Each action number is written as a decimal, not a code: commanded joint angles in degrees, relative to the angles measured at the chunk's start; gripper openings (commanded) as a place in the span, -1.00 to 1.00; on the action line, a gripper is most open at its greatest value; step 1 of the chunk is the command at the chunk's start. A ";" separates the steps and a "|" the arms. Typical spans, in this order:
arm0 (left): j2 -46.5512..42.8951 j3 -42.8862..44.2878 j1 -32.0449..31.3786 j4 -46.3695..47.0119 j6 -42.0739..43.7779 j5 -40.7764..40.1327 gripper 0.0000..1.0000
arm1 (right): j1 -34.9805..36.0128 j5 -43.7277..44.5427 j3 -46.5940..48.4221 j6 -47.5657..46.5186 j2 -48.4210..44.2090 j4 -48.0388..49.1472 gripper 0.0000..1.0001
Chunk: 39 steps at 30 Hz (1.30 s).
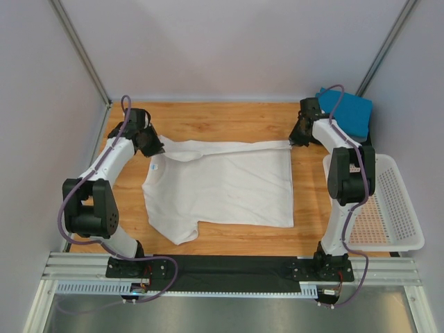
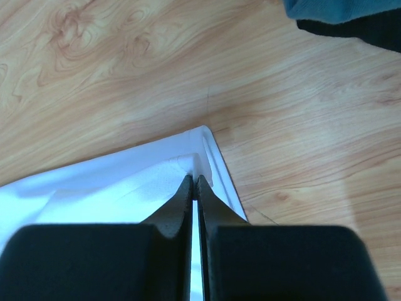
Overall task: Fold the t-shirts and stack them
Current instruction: Fold the tshirt
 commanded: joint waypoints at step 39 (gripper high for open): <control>-1.86 -2.27 0.70 -5.98 0.34 -5.25 -1.00 | 2.18 -0.18 -10.19 -2.33 -8.08 -5.34 -0.99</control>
